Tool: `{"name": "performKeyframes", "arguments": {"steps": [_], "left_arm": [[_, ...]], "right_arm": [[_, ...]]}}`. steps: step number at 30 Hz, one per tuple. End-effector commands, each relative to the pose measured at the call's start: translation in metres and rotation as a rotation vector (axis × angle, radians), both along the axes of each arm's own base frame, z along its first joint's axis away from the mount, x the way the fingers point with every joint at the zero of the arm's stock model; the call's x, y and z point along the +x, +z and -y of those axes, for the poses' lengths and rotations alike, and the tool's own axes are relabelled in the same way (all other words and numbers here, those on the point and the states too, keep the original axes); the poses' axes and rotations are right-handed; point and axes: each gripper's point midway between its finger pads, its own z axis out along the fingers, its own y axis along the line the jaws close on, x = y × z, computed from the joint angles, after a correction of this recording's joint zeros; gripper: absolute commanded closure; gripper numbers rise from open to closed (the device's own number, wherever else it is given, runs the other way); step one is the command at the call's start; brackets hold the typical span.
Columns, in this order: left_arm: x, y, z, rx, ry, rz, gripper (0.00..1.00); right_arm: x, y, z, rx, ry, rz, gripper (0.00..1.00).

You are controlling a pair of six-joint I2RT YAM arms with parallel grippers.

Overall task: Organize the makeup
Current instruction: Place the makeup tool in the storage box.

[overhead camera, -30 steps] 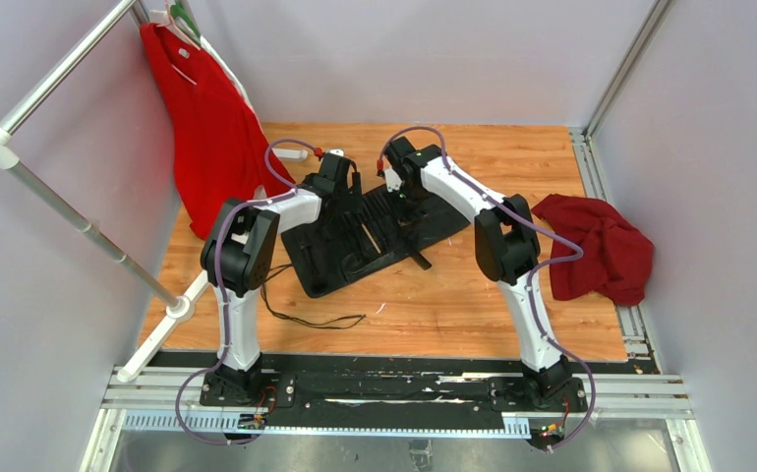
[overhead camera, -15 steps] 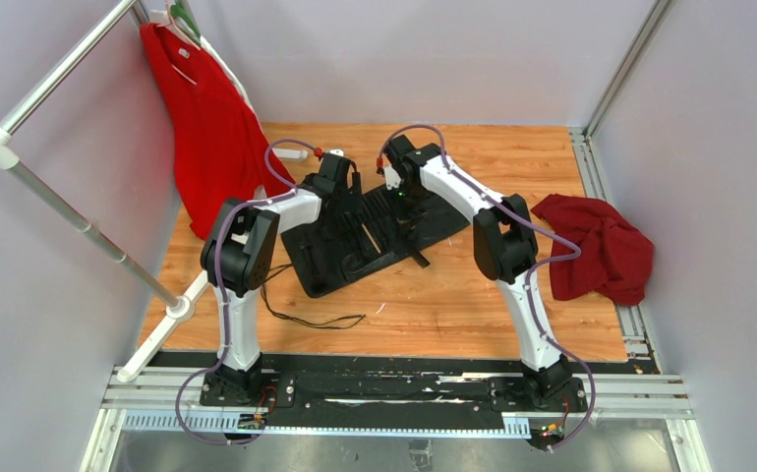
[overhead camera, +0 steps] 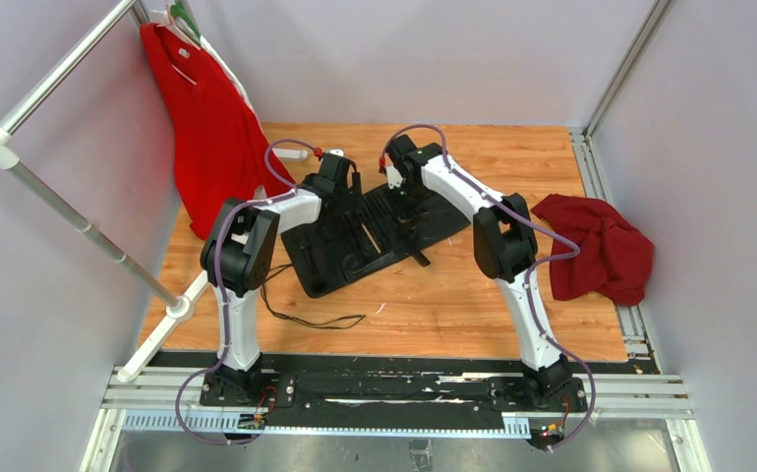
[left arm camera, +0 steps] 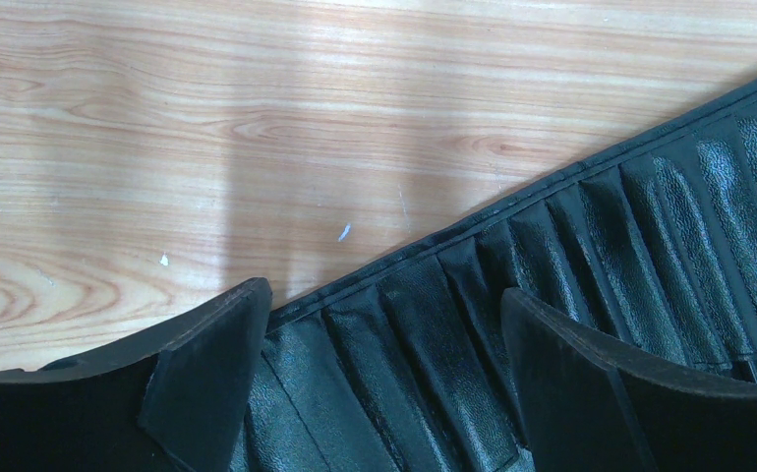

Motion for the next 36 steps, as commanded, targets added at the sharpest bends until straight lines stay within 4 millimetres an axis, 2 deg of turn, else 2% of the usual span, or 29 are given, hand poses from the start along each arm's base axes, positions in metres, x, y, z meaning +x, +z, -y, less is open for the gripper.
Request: {"name": "performKeyframes", "arguments": {"steps": [1,17,36], "left_arm": [[-0.041,-0.052,-0.002,-0.010,-0.023,-0.190,0.08],[-0.041,-0.051,-0.003,-0.009,-0.022,-0.189,0.08],[-0.040,-0.051,-0.002,-0.008,-0.022,-0.189,0.08]], "right_arm": [[0.006,-0.002,0.006,-0.007,-0.031,-0.014,0.99],[0.008,-0.005,0.008,-0.007,-0.036,-0.015,0.99],[0.022,-0.007,-0.004,0.029,-0.011,0.009,0.99]]}}
